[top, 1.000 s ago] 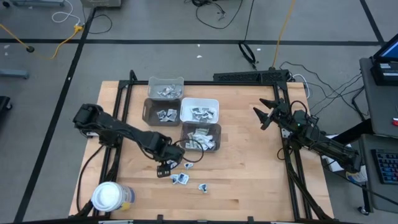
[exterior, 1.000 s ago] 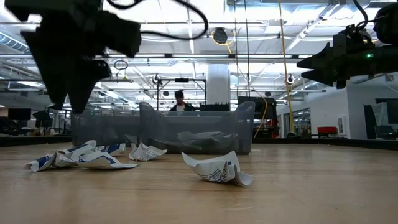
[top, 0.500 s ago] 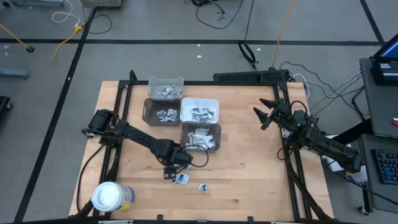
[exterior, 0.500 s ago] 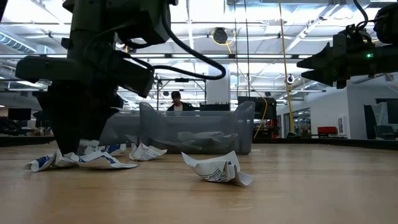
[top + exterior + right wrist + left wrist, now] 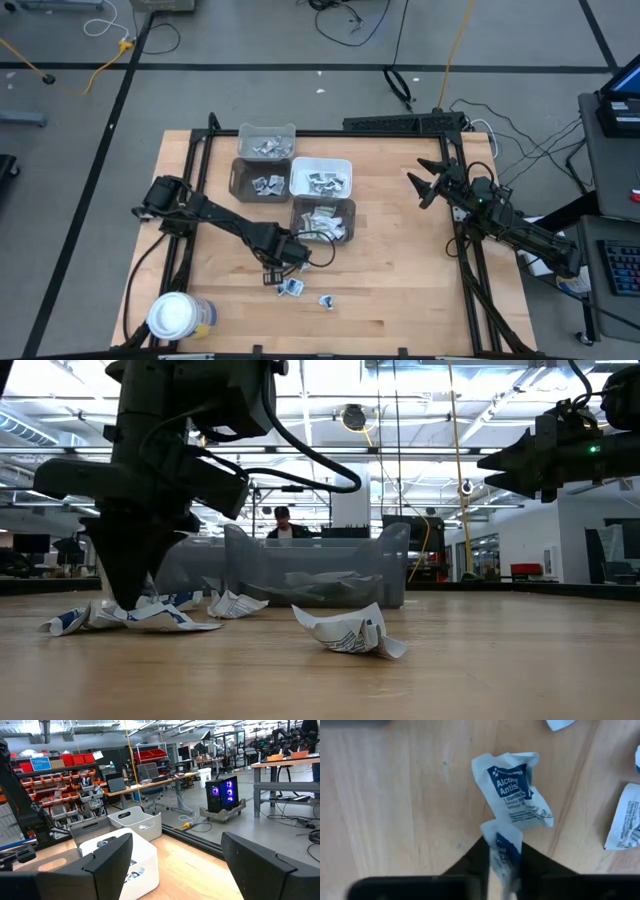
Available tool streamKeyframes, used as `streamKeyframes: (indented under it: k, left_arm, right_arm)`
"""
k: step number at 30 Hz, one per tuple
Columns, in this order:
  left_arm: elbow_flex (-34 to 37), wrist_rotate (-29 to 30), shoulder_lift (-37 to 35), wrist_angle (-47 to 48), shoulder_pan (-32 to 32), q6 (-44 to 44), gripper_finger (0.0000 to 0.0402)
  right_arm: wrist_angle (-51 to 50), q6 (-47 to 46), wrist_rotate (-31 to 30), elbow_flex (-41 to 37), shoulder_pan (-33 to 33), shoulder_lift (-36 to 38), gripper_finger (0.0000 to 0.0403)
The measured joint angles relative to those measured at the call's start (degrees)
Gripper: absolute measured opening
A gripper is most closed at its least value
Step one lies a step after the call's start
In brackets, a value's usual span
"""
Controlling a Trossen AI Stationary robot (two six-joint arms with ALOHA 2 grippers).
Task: Pick & Place First Aid Supplies
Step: Put the blue alcohol pad into the left black bin
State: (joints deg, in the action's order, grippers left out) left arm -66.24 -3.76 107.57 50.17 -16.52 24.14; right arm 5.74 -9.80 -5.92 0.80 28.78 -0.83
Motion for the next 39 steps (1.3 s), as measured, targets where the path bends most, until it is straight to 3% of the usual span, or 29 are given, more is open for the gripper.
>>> streamKeyframes:
  k: [4,24,28,39]
  left_arm:
    - [0.1,-1.2,-0.8,0.5,0.5,-0.5,0.001]
    - [0.1,-1.8,-25.1,13.0,3.2,-8.8,0.0004]
    - [0.0,-2.7,-27.0,14.2,3.8,-8.5,0.0003]
    - [0.0,-3.7,-26.9,14.4,21.4,-5.5,0.0002]
  right_arm:
    - [0.0,0.0,0.0,0.0,0.0,0.0,0.0297]
    - [0.0,0.0,0.0,0.0,0.0,0.0,0.0297]
    - [0.0,0.0,0.0,0.0,0.0,0.0,0.0297]
    - [0.0,0.0,0.0,0.0,0.0,0.0,0.0297]
